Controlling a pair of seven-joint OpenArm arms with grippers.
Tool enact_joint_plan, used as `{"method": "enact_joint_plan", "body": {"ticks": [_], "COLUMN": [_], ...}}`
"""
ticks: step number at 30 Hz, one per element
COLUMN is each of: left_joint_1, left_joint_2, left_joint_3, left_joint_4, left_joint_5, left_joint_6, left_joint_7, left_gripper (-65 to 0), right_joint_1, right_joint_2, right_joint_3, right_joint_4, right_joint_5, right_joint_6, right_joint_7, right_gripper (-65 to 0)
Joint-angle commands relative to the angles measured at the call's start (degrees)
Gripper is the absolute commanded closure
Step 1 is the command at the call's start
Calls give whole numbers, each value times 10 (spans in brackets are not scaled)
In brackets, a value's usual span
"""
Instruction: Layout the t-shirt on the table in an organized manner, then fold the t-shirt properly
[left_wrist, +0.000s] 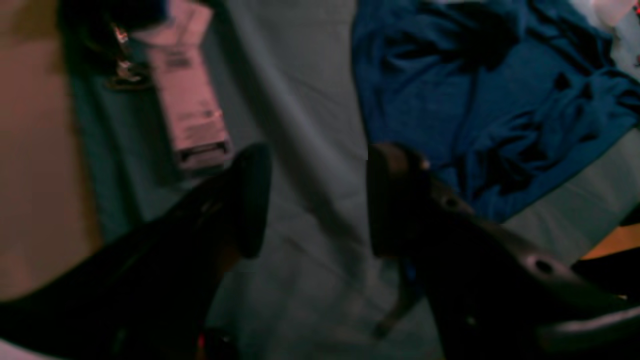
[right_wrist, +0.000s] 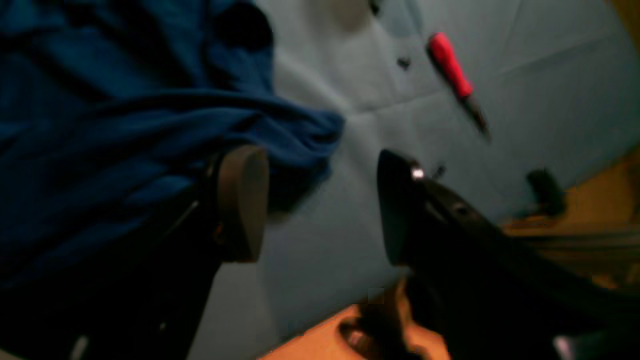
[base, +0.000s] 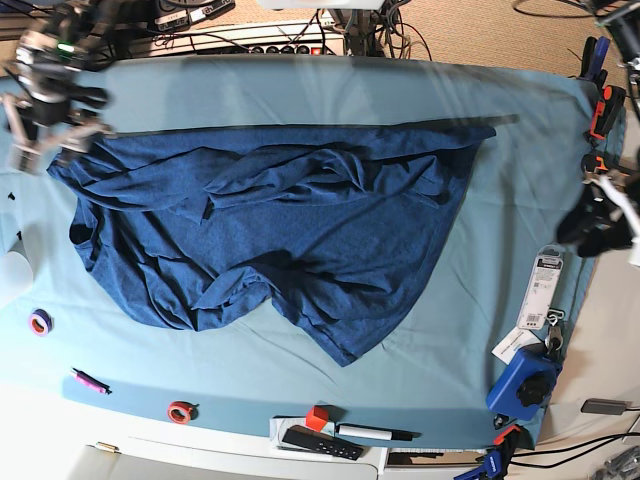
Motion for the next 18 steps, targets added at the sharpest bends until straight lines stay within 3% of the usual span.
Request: {"method": "enact_joint_plan", "body": {"ticks": [1,11,15,18], "left_joint_1": [-6,-3,-3,-3], "left_joint_2": [-15,-15,-15,-15], "left_joint_3": [-4,-4,-4,-4], "left_joint_4": [9,9,9,9], "left_joint_5": [-15,-20,-19,-19], "left_joint_6": [-3,-3,-3,-3], "left_joint_7": [-12,-12,-12,-12], "left_gripper": [-316,-316,-316,-316], "right_joint_1": [1,75,121,146], "right_joint_2": [6,5,4,5], "right_joint_3": [30,269,279,260], "right_joint_4": [-14,-283,-341,-363], "right_joint_5": [29,317,404,411], "right_joint_6": [10,137,174,176], "right_joint_7": [8,-12,-55,-49], "right_gripper": [-342,-342,-342,-342]}}
